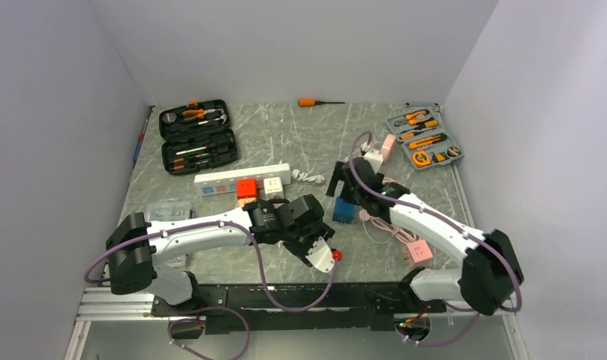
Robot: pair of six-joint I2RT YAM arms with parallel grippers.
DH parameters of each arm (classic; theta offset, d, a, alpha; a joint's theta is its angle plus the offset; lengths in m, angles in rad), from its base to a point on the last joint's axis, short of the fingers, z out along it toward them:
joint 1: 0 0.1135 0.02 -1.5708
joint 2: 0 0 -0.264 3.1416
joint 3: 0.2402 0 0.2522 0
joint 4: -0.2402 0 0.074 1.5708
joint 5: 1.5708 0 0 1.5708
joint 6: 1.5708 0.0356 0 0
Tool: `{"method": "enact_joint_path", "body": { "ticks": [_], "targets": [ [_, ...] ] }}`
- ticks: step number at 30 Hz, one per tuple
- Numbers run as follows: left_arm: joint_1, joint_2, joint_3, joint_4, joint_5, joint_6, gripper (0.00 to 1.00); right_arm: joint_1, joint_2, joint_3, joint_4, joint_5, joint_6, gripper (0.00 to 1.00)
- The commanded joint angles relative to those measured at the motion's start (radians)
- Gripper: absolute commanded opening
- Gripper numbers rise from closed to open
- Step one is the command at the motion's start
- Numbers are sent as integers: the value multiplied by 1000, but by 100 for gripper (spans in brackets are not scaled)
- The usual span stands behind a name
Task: Pull the plug off the socket
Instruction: Place the socket at the center of the board.
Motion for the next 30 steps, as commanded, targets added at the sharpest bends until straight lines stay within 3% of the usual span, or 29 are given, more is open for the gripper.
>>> {"method": "enact_joint_path", "body": {
  "ticks": [1,10,16,24,30],
  "targets": [
    [-7,-12,12,14,61,-59,0,-47,-108,135,-55,-21,-56,100],
    [-8,65,-34,94,94,-73,0,-167,-186,267,-130,-31,-101,100],
    [-8,259,171,-9,102,-111,4,-194,-251,269,-163,-3,-128,100],
    [-11,479,447,-187,142,-278,14,-269,-297,244,-169,-32,-165,100],
    [-20,506,481,-166,177,-328,20,-305,-289,233,-161,-54,-173,100]
  ]
}}
